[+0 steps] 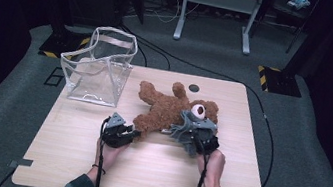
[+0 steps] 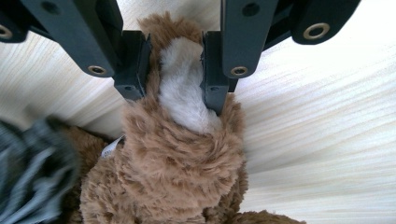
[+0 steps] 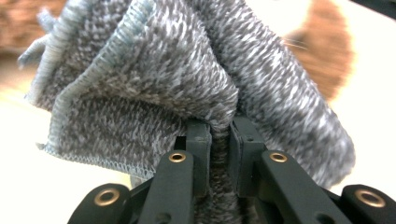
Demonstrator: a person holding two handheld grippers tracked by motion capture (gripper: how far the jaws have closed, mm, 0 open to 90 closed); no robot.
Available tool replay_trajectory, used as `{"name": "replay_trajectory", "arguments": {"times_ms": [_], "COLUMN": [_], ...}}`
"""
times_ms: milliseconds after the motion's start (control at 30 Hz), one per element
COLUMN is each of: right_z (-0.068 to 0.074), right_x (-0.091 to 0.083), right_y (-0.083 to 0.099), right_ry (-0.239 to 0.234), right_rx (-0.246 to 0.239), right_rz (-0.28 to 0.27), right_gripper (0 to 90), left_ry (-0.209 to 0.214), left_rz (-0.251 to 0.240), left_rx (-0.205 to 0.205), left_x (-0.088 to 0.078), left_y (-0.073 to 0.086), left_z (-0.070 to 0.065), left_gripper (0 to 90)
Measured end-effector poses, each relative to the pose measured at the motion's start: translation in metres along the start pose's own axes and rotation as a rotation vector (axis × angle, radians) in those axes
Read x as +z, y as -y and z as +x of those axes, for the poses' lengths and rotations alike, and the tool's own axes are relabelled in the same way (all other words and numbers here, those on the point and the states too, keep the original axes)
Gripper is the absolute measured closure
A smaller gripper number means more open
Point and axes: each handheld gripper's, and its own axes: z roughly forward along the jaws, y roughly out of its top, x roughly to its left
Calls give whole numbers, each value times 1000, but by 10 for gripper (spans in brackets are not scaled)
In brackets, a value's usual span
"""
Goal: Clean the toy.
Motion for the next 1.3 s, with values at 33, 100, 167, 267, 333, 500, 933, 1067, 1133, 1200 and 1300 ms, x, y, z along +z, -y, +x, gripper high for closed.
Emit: {"name": "replay_trajectory", "arguments": {"times_ms": [33, 100, 167, 267, 333, 500, 933, 1067, 1133, 1200, 1300], "right_z": [-6, -16, -25, -26, -18, 15, 40, 14, 3, -9, -29], "right_x": [-6, -14, -21, -16, -5, 15, 24, 17, 15, 14, 13], "right_y": [2, 5, 7, 11, 13, 8, -4, 6, 10, 14, 20], "right_ry": [15, 45, 74, 52, 31, -41, -167, -95, -67, -38, 4], "right_rx": [12, 26, 44, 54, 23, 1, -3, 29, 37, 57, 101], "right_rz": [-12, -35, -44, -33, -5, 7, -10, -5, -5, -10, 0], "right_gripper": [805, 804, 805, 805, 805, 803, 806, 807, 807, 807, 807], "left_ry": [-1, -1, -1, 1, 5, 34, -6, -11, -10, -13, -20], "left_rz": [0, 0, 2, 4, 9, 27, 21, 27, 33, 35, 30], "left_rx": [0, 1, -4, -9, -10, -2, -3, -5, -5, 0, -3], "left_x": [0, 0, 0, 1, 2, 4, 4, 6, 6, 6, 8], "left_y": [0, 0, 1, 2, 3, 5, 5, 5, 5, 5, 6], "left_z": [0, 0, 1, 1, 0, -1, 1, 1, 0, 0, 0], "left_gripper": [681, 681, 681, 680, 680, 680, 677, 677, 677, 677, 676]}}
